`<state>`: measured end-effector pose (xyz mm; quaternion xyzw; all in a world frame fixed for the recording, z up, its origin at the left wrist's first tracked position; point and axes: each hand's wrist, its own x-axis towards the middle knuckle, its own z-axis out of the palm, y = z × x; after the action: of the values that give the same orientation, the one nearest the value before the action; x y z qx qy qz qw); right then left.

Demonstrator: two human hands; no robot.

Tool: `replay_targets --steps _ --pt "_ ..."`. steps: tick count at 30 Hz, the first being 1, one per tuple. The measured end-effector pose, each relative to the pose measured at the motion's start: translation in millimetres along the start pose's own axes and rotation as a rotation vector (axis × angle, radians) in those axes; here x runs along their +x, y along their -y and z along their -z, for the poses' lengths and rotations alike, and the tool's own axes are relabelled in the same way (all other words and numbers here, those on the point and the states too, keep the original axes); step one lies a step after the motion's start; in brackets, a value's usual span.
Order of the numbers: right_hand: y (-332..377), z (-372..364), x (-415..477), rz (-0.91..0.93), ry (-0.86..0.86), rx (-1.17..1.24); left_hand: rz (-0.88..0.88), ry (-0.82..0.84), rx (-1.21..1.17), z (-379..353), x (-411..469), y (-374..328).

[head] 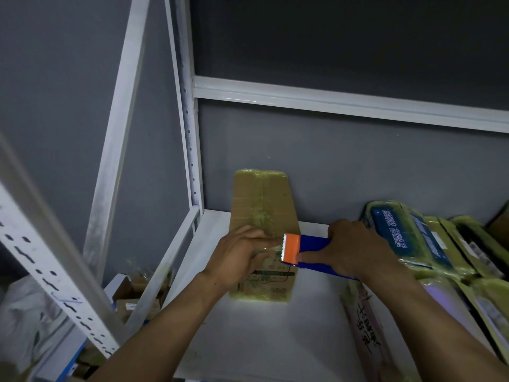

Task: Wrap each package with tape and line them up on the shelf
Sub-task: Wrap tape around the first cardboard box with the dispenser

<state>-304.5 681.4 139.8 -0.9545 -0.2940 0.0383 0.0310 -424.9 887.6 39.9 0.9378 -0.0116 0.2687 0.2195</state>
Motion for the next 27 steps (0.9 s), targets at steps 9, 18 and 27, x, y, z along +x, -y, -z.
replay_targets --steps 9,18,27 --pt "-4.2 0.9 -10.5 0.040 -0.003 0.132 -0.054 0.008 0.048 6.5 5.9 9.2" --pt "-10.7 5.5 -14.4 0.049 0.030 0.099 -0.083 0.044 0.078 15.7 -1.1 14.4" --pt "-9.1 -0.1 -12.3 0.008 0.021 0.038 -0.097 0.046 0.099 15.1 -5.7 8.2"
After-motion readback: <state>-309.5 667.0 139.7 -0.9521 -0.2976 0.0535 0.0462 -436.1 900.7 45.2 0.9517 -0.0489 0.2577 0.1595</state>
